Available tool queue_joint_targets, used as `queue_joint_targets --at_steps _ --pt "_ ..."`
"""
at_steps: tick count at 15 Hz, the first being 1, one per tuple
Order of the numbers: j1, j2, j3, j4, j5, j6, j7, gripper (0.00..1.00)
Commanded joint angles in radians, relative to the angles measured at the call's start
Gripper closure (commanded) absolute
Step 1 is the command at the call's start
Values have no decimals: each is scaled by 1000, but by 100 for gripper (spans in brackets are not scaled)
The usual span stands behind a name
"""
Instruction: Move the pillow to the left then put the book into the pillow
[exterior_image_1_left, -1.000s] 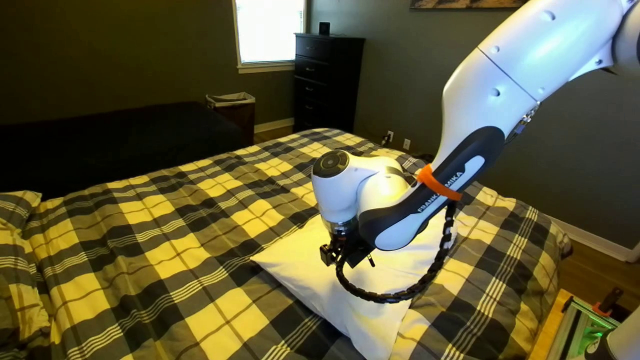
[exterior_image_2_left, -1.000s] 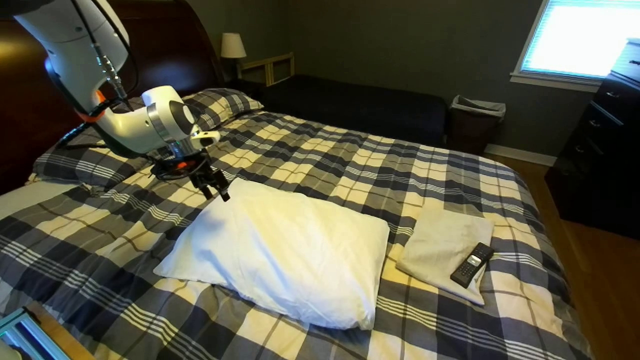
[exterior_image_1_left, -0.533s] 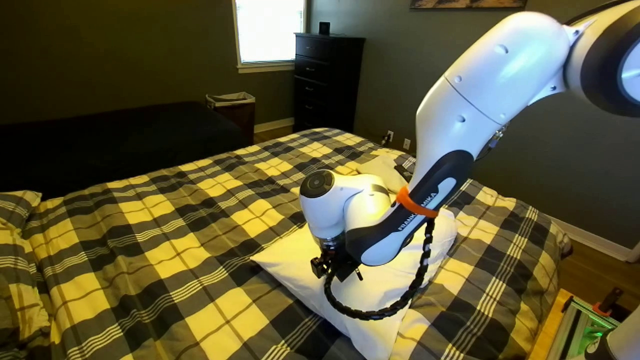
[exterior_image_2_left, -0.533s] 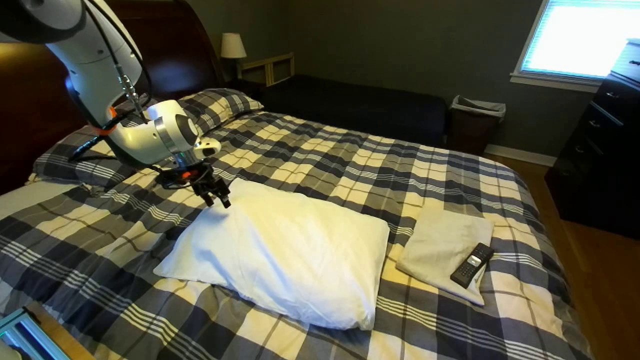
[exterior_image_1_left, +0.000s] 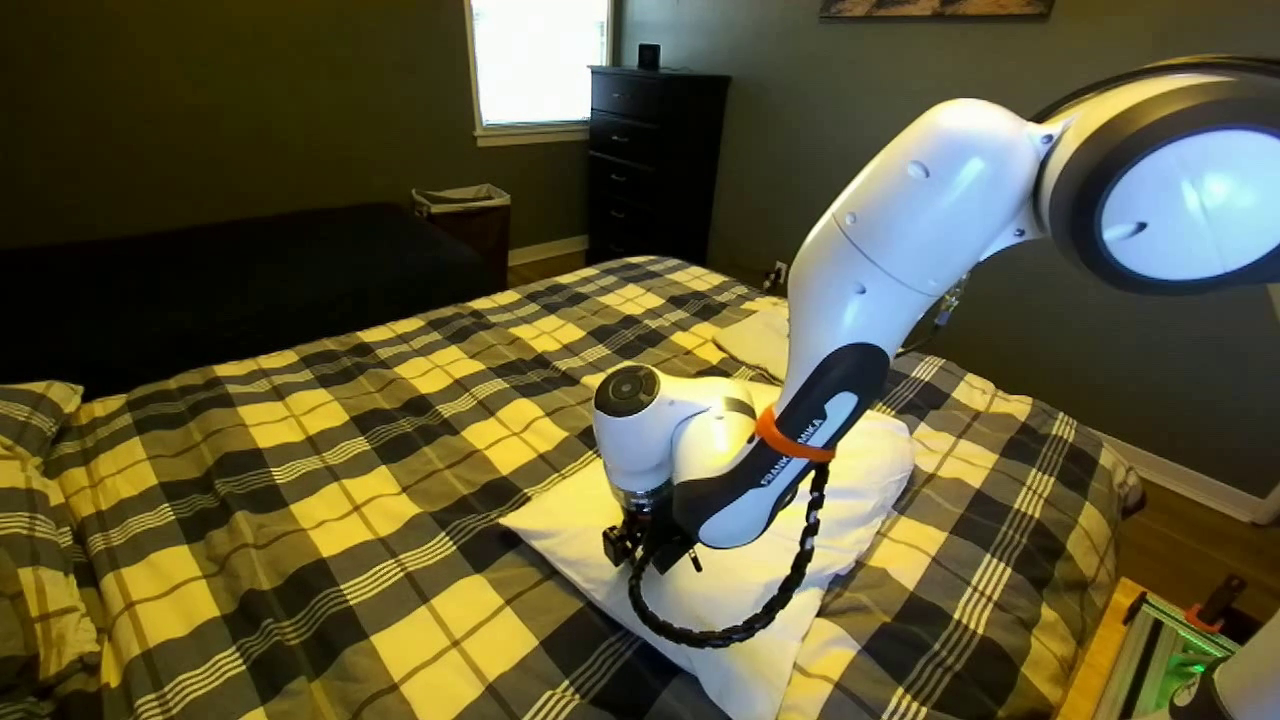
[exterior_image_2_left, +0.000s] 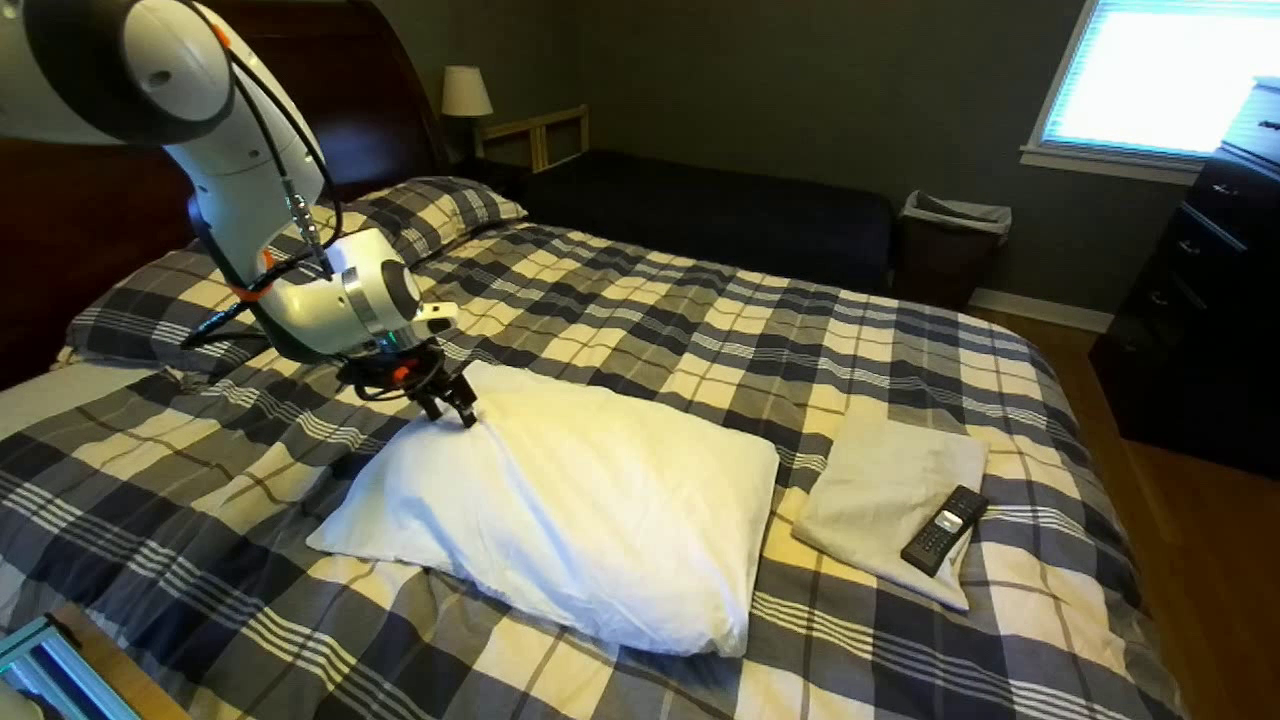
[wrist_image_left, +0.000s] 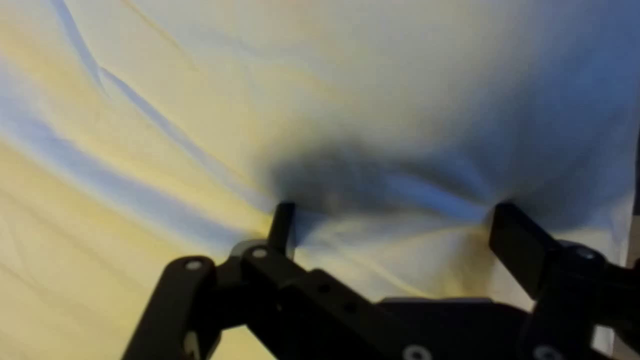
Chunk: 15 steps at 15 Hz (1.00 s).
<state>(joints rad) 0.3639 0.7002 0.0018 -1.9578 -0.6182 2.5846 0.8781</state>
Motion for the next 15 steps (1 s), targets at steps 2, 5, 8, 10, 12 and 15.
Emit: queue_joint_targets --at_steps 2,5,8,10,12,15 --pt "17 94 -21 88 74 32 -82 34" --pt "31 108 -29 109 121 28 -127 57" --pt "39 98 -30 105 162 40 -172 77" --pt "47 82 -33 92 175 49 -189 92" --pt "55 59 -31 79 180 54 -208 100" --pt "66 34 -15 73 180 70 -259 98"
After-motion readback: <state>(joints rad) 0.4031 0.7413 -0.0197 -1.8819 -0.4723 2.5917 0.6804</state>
